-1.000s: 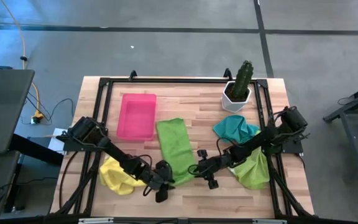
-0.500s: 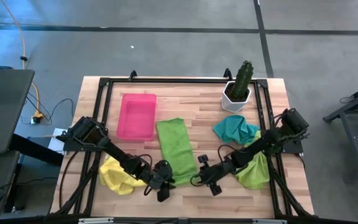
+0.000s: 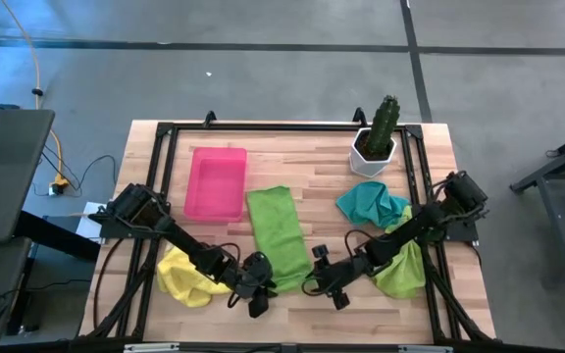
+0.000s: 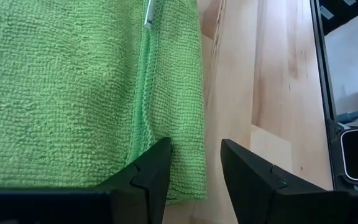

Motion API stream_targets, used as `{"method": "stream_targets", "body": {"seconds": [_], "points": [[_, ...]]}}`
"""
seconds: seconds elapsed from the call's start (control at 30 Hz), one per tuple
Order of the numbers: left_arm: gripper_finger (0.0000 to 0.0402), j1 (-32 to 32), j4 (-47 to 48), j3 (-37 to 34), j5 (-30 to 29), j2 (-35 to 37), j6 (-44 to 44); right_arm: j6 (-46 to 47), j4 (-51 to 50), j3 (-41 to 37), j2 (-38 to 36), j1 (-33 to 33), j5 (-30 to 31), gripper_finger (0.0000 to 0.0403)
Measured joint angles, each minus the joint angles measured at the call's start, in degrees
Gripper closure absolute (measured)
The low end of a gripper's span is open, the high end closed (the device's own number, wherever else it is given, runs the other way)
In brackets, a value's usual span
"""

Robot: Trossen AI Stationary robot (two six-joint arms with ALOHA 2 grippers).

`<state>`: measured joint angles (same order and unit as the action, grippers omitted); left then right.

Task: Roll microfiber towels into tight, uniform cylinder then place into a basket
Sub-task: Roll the green microfiber cloth

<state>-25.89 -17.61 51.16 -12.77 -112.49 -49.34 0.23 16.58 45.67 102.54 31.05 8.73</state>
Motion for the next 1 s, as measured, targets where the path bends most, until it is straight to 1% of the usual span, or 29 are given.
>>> {"method": "stream_targets", "body": {"seconds": [0.1,0.23,0.43,0.67,0.73,0.8,1.0], "points": [[0.0268,0.0,0.0,0.0,0.1,0.0,0.0,-2.9,0.4,0.0,0.3,0.8,0.5,0.0222],[0.0268,0.0,0.0,0.0,0.2,0.0,0.0,-3.1,1.4,0.0,2.9,0.8,2.0,0.0222],[0.0268,0.0,-0.1,0.0,0.2,0.0,0.0,-3.1,2.4,0.0,5.0,0.4,8.1,0.0222],[0.0268,0.0,-0.8,-0.1,0.3,-0.1,-0.2,-0.3,2.6,0.1,6.3,0.5,8.9,0.0226],[0.0268,0.0,-2.6,-0.1,1.0,-0.3,-0.2,1.2,2.3,0.2,6.5,0.5,8.9,0.0241],[0.0268,0.0,-4.6,-0.2,2.5,-0.4,-0.2,3.0,1.8,0.2,6.6,0.5,9.1,0.0265],[0.0268,-0.1,-6.3,-0.3,5.2,-0.5,-0.2,8.5,0.7,0.2,6.6,0.5,9.1,0.037]]}}
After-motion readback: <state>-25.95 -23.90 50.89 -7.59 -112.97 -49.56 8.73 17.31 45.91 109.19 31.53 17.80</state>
